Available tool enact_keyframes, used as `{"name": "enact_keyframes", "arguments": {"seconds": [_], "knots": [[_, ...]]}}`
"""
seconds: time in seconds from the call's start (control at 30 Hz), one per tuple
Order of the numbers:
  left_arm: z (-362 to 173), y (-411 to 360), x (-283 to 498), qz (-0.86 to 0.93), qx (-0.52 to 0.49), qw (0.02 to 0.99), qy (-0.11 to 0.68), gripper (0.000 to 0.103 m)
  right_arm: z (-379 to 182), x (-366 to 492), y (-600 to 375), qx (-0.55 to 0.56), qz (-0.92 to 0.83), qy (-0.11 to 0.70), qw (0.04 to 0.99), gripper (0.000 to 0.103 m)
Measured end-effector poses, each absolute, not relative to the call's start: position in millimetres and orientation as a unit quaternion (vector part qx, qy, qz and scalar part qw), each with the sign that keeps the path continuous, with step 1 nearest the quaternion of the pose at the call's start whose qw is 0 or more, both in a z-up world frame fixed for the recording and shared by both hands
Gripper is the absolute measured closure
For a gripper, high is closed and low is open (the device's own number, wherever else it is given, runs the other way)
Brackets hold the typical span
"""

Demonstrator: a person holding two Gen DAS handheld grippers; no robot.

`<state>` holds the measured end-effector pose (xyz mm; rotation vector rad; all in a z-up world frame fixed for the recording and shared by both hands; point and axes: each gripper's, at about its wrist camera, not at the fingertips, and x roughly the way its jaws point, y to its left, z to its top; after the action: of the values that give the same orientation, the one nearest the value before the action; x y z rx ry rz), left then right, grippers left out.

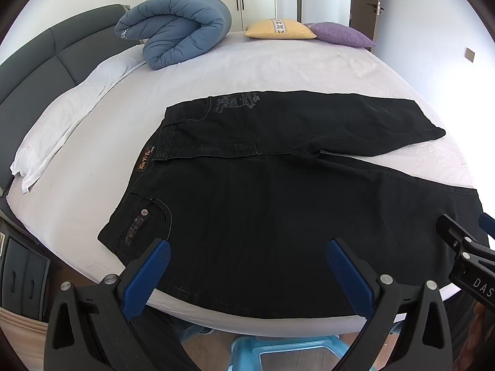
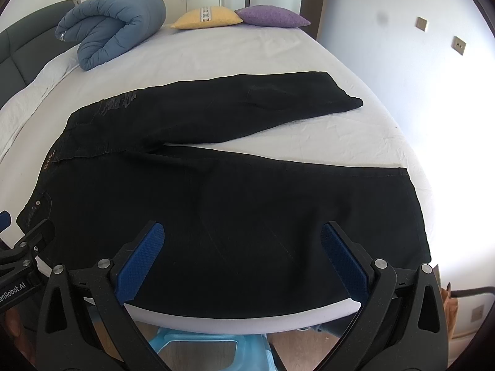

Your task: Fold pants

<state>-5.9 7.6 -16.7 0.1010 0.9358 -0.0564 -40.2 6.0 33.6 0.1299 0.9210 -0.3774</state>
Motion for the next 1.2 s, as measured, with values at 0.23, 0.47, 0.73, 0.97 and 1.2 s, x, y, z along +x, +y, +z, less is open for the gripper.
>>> {"name": "enact_keyframes", "arguments": {"seconds": [0.23,0.47,0.73,0.97,1.2], "knots": [[-17.0,7.8,-6.1,-0.027,0.048,0.890,0.452,0.000,33.0,-38.9,7.4,0.063,-0.181,0.442,0.876,0.000],[-16.8,7.1,-6.1,-0.027,0.049,0.890,0.452,0.000,33.0,-38.9,7.0,0.063,-0.181,0.442,0.876,0.000],[-16.8,6.9,-6.0,-0.027,0.049,0.890,0.453,0.000,32.5,-38.8,7.1,0.063,-0.180,0.442,0.876,0.000],[-17.1,6.9,-6.3,-0.027,0.049,0.890,0.453,0.000,32.2,-38.8,7.1,0.063,-0.180,0.443,0.876,0.000],[-17.3,6.7,-6.9,-0.027,0.049,0.890,0.453,0.000,30.7,-38.4,8.0,0.062,-0.178,0.444,0.876,0.000]]}}
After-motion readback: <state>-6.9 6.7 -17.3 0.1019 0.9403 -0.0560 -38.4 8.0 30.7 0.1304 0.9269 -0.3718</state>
